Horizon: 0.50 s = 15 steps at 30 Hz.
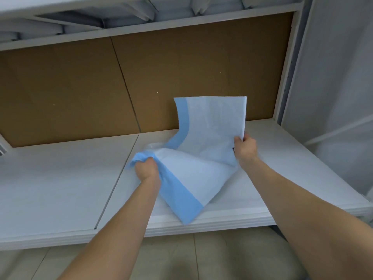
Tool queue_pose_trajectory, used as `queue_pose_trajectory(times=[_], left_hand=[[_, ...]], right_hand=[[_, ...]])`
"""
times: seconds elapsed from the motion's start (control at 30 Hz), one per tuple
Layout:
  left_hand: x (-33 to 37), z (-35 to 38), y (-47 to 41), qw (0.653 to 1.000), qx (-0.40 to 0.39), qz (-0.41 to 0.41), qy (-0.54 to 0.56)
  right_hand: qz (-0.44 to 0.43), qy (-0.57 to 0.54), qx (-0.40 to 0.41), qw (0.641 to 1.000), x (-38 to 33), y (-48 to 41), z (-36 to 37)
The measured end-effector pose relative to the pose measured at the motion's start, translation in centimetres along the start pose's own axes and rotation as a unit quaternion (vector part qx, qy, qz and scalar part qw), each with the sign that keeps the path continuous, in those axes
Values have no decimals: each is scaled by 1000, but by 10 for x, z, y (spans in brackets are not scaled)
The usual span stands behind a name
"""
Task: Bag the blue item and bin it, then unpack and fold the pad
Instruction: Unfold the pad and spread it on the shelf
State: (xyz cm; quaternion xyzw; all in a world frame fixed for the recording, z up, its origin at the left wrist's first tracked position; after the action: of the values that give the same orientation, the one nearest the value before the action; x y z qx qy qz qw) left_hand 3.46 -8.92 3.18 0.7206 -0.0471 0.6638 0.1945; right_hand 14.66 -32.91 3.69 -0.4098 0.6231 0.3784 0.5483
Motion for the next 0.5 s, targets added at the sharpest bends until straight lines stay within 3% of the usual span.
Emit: queue_pose_trajectory(times=[0.1,0.2,0.37,0.5], left_hand=[[-17,-2,-8,998,-20,-39,-43],[-38,-2,-12,989,-79,-73,-100],[-42,-14,8,980,-113,-121,-107],[-42,-11,11,977,-138,-135,-94]], right_hand=[[25,7,-18,1000,-4,0,6],[28,118,-32,992,5,3,8],[56,257,-63,963,28,21,1],[101,224,-95,965,37,38,0]])
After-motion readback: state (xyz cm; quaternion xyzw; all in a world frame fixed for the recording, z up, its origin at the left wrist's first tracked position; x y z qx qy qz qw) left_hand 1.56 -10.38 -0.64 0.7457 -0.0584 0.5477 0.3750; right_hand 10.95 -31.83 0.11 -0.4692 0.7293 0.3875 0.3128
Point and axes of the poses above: each hand's wrist, its own y-axis away from the middle knuckle, its own z-axis out of the palm, x = y × z, the point moved 2 cm from there along -y, towards the middle knuckle, and after that the axes turned 11 degrees about x, right-handed, at the moved point
